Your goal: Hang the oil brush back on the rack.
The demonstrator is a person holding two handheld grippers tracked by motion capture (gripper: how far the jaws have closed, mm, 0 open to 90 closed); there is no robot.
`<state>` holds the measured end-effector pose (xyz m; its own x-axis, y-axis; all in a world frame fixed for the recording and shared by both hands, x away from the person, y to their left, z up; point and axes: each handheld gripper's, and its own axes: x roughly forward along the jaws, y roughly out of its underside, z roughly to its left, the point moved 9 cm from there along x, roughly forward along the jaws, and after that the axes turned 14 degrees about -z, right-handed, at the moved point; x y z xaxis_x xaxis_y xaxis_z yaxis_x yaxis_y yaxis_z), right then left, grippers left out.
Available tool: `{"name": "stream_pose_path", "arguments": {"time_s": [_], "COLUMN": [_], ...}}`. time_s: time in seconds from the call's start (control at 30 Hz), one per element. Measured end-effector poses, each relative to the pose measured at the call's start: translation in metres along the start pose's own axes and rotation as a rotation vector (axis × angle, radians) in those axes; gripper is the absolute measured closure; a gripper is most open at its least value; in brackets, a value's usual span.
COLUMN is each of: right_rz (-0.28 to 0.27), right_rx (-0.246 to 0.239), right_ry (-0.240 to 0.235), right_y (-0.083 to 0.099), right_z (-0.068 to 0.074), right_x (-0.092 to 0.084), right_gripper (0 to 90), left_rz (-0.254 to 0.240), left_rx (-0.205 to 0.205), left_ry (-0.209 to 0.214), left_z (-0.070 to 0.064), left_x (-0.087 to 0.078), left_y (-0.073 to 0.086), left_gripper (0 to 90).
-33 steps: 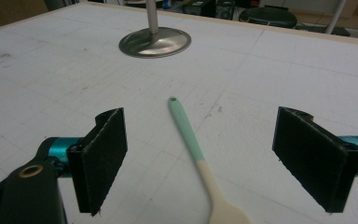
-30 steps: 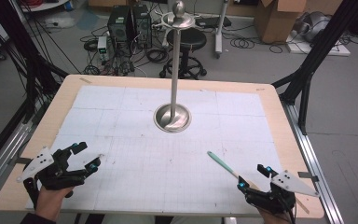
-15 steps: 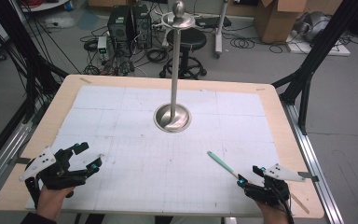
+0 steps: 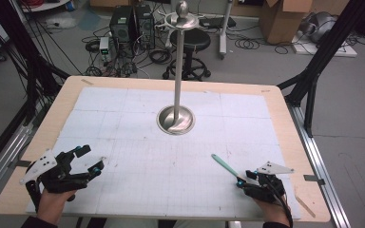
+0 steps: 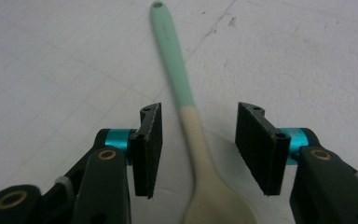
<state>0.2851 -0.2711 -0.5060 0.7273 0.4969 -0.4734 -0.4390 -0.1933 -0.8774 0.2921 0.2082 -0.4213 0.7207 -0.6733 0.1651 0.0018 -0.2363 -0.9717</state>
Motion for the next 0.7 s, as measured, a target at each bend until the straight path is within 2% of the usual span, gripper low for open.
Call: {"name": "stream_pose_path", "arguments": {"time_s": [0.1,0.2,0.37,0.43,0.47,0.57,0.7], "right_rz": [-0.002,0.002,0.002,0.005,0.008,0.015,0.020], "right_rx": [-0.007,-0.039,-0.052,-0.057,-0.064,-0.073,-0.048], "right_ry": [-0.009,-0.008,-0.013,-0.026,-0.035,-0.031,-0.016], "right_y": [0.0003,-0.0001,-0.0006,-0.0005,-0.0006,-0.0006,-0.0007], "right_z": [0.0003,-0.0007,-0.0008,0.0015,0.0039,0.0047,0.0051], "right_x": [0.0006,0.0021,0.0031,0.0031,0.0033,0.0033,0.0032], "right_gripper": [53.0,62.0,68.5,73.7,79.8,80.5,81.3], "left_rz": [0.006,0.010,0.008,0.008,0.007,0.010,0.012], "left_rx": [0.004,0.002,-0.003,-0.005,-0.005,-0.001,-0.001], "left_ry": [0.004,0.006,0.001,0.001,0.000,0.002,0.004], "left_z": [-0.0002,-0.0011,0.0003,0.0006,0.0002,-0.0005,-0.0008], "left_x": [0.0004,0.0008,0.0008,0.0008,0.0005,0.0002,0.0006], "left_y": [0.0010,0.0020,0.0019,0.0018,0.0017,0.0019,0.0027], "left_gripper": [17.3,17.4,17.6,17.6,17.7,17.8,17.9]}}
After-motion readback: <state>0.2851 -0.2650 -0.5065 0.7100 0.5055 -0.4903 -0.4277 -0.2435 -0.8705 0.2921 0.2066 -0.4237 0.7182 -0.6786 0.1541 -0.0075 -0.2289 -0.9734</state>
